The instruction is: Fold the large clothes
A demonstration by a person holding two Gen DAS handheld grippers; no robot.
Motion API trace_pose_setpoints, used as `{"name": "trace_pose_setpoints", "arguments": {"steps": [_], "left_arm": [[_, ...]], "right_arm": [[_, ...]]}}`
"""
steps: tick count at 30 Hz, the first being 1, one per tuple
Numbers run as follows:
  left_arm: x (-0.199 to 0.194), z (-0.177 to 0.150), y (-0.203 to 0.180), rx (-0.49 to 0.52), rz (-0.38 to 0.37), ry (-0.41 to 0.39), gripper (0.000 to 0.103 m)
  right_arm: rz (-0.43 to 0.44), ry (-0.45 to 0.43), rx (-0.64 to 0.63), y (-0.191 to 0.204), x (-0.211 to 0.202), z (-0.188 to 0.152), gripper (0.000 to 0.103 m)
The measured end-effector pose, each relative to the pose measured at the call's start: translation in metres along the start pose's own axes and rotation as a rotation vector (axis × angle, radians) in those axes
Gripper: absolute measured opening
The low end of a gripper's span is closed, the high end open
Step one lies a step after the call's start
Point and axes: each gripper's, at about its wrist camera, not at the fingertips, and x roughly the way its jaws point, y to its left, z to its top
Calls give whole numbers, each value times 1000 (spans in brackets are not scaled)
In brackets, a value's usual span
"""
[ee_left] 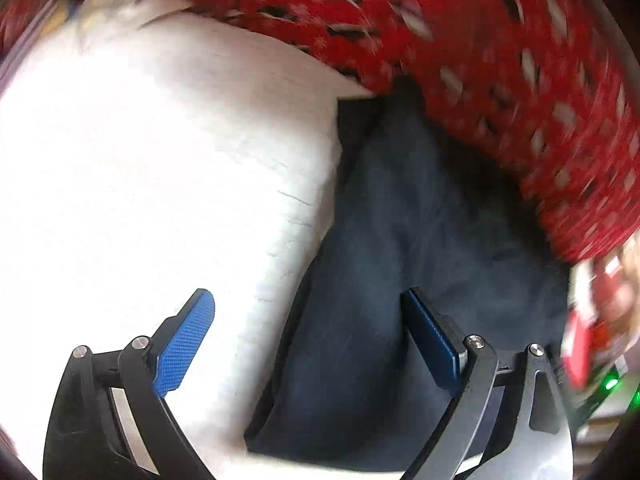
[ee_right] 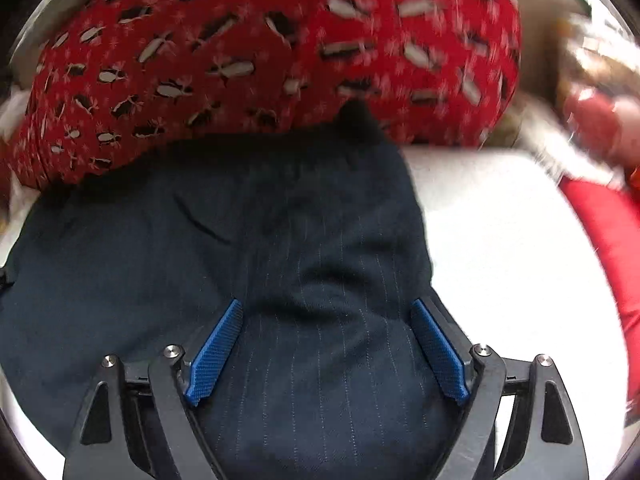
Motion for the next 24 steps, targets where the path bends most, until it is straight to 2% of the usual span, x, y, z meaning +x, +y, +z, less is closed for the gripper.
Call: {"name": "trace_pose_setpoints", "arguments": {"steps": [2,5,7,9,10,11,14,15,17,19,21,22,23,24], "left_arm": [[-14,6,14,-58,-82,-26,95],[-20,19,28,-119,-158,-7,95],[-15,21,30,-143,-184,8,95],[-7,22,32,-144,-154,20,95],[-2,21,35,-147,-137,31,95],[-7,12,34,-151,-143,38,95],[-4,7,45,-158,-191,54,95],[-3,9,44,-158,-204,53,95],[0,7,42,-160,-246,61,95],[5,3,39,-160,-291,91,95],[8,-2,36,-144,-308,108,96],[10,-6,31,-125,-307,114,97],[8,-8,27,-107,-303,120,98],[8,-12,21,-81,-295,127,101]], "right_arm": [[98,-77,20,7,-27,4,88],[148,-121,-30,28,-43,7,88],[148,-127,-56,40,-37,12,88],[102,-128,-51,41,-26,11,85],[59,-154,-36,39,-27,13,76],[42,-213,-19,37,-36,14,66],[52,-382,21,29,-66,19,68],[65,-403,16,29,-69,23,71],[127,-384,-27,39,-69,30,79],[190,-277,-119,58,-44,34,81],[142,-108,-193,71,2,29,81],[109,14,-213,74,30,22,81],[126,103,-203,71,61,10,84],[144,3,-180,65,56,6,86]]}}
